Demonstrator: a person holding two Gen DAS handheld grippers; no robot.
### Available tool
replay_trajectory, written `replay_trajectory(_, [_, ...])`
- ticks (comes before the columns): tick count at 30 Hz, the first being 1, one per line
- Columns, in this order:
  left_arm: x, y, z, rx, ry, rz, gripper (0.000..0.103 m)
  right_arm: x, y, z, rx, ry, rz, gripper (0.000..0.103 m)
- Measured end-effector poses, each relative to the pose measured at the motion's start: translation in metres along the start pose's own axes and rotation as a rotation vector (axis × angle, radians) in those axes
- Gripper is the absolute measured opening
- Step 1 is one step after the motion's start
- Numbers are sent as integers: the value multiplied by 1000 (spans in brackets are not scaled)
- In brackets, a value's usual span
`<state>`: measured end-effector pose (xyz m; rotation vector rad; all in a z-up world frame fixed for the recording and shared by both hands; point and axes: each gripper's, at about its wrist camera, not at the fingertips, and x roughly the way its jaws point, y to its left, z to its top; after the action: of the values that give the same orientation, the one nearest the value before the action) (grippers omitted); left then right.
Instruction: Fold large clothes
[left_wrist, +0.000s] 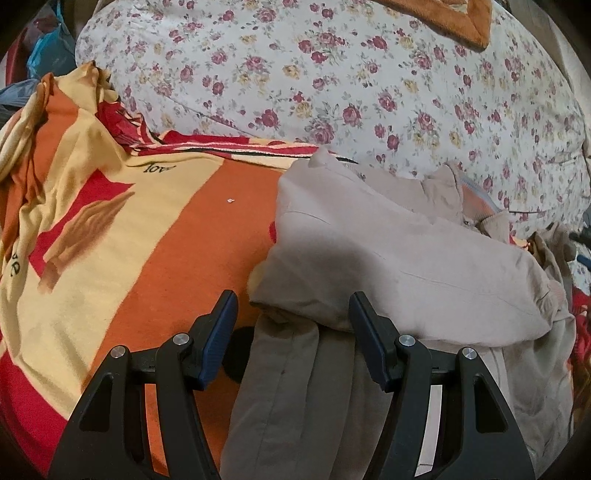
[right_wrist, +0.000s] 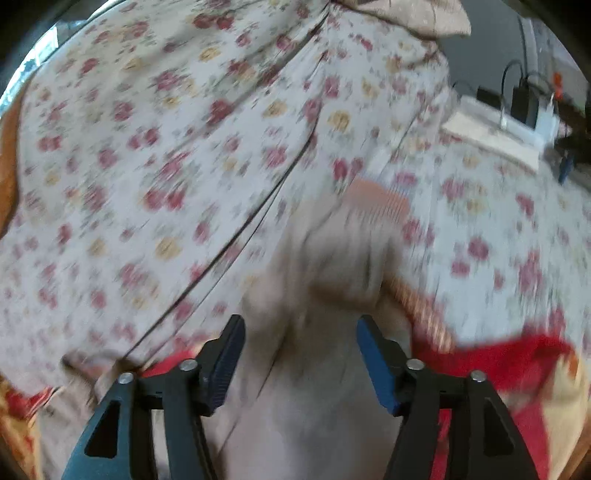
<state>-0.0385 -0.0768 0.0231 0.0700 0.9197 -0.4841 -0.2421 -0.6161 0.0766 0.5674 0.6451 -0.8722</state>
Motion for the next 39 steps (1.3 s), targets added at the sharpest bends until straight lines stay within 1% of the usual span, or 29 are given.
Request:
replay_trajectory(1, [1,0,0,2,2,0,63,6,0,8,2,-20,-24,70])
replay_trajectory(2, [2,-1,1,3,4,0,63,12,1,15,1,-27,-37,72])
replay_trajectory(6, [8,-3,1,9,20,0,63,44,5,35,-17,-1,-86,72])
replay_trajectory(8, [11,-4,1,12,27,3,63,60,3,40,-7,14,-93,72])
replay_trajectory(9, [12,-4,0,14,29,4,63,68,1,42,-3,21,-90,70])
replay_trajectory(10, [13,-5,0,16,28,5,63,73,-1,43,0,25,-89,56])
replay_trajectory(11, [13,-5,0,18,26,8,63,80,-4,44,2,33,-85,37])
replay_trajectory(12, [14,-5,0,19,25,10,63,84,-7,44,3,44,-81,30])
replay_trajectory(14, [16,-6,1,22,25,16,63,88,-14,47,5,58,-62,9])
replay_trajectory(15, [16,-7,0,23,24,18,63,85,-19,48,7,54,-47,8])
replay_trajectory(16, [16,-7,0,23,23,18,63,81,-25,51,13,50,-18,4])
replay_trajectory(18, [15,-6,0,23,19,20,63,66,-38,57,46,31,59,3])
replay_trajectory(20, [14,-6,0,22,13,24,63,40,-49,60,60,1,158,3])
replay_trajectory(24, [7,-6,0,22,-21,33,63,-21,-56,62,5,-50,304,3])
replay_trajectory(25, [5,-6,1,21,-27,33,63,-46,-57,63,-22,-75,355,3])
replay_trajectory(29, [-2,-3,1,15,-62,33,63,-130,-44,57,-94,-174,462,3])
replay_trajectory(31, [-6,-2,0,11,-78,37,63,-173,-45,55,-109,-230,524,3])
replay_trajectory(34, [-13,0,-1,7,-111,41,63,-218,-38,49,-129,-287,611,3])
replay_trajectory(37, [-21,1,-2,10,-140,38,63,-258,-34,37,-166,-312,703,3])
replay_trajectory(39, [-28,1,-3,10,-159,22,63,-273,-25,33,-213,-300,750,3])
